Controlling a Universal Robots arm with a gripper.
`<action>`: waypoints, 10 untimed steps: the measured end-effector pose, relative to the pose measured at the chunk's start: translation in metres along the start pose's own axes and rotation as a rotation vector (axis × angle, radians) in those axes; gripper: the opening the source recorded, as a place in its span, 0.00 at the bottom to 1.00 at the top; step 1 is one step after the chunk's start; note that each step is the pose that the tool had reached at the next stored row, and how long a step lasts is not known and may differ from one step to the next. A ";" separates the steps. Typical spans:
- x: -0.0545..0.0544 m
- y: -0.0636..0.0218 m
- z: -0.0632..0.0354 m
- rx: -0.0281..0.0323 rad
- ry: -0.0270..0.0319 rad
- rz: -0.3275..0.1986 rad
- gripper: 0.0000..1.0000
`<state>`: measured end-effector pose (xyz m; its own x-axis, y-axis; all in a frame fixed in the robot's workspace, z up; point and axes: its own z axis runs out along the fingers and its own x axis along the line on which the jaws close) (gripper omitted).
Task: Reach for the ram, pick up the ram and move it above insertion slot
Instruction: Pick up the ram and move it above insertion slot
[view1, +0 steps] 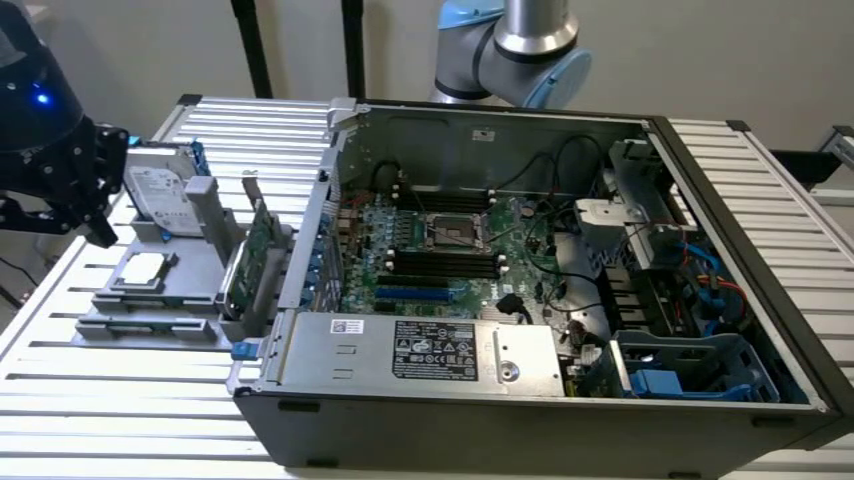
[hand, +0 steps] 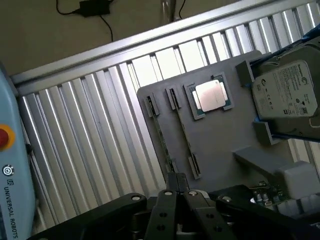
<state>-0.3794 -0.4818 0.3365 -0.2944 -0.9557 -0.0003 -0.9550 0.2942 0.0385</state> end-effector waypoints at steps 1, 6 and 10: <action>0.000 0.0000 0.0000 0.0000 0.0008 -0.018 0.11; 0.000 0.0000 0.0001 0.0000 0.0042 -0.108 0.11; 0.000 0.0000 0.0003 0.0003 0.0069 -0.182 0.11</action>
<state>-0.3794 -0.4818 0.3362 -0.1166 -0.9932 -0.0004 -0.9925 0.1165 0.0380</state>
